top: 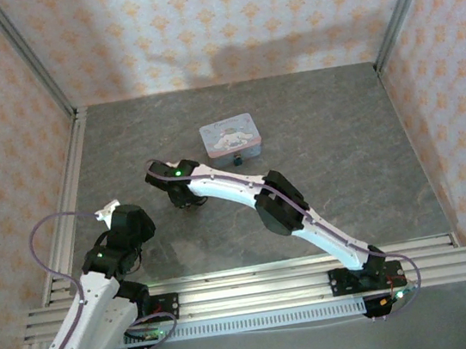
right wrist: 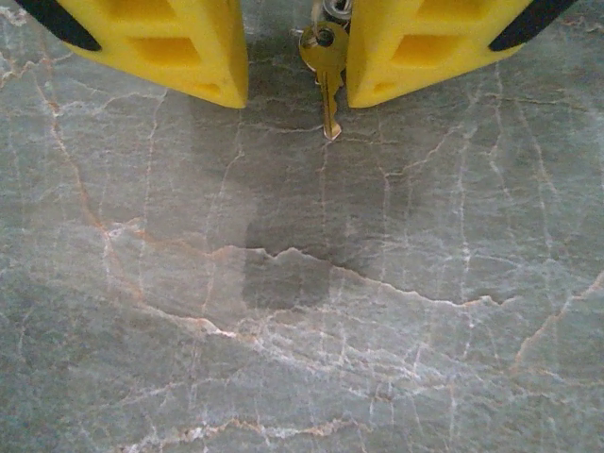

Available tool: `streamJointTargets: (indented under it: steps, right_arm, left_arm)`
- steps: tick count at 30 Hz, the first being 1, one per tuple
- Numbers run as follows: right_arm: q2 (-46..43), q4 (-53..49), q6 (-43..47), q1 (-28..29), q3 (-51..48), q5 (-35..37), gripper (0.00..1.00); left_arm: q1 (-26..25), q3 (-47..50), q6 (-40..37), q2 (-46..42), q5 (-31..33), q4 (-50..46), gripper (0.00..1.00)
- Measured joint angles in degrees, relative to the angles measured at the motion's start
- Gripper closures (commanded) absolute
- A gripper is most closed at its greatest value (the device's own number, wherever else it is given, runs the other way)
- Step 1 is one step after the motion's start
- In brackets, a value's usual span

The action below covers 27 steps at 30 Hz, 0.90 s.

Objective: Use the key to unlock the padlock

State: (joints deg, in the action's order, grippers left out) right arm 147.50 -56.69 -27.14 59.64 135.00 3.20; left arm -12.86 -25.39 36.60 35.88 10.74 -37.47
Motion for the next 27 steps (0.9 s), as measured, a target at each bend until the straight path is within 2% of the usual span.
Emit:
streamJointTargets:
  steps: [20, 27]
  right_arm:
    - [0.31, -2.32, 0.35, 1.09, 0.87, -1.22, 0.65]
    - [0.31, -2.27, 0.0, 1.14, 0.87, -2.34, 0.75]
  left_arm:
    - [0.0, 0.0, -0.59, 0.17, -0.02, -0.02, 0.38]
    - [0.0, 0.0, -0.61, 0.17, -0.2, -0.02, 0.38]
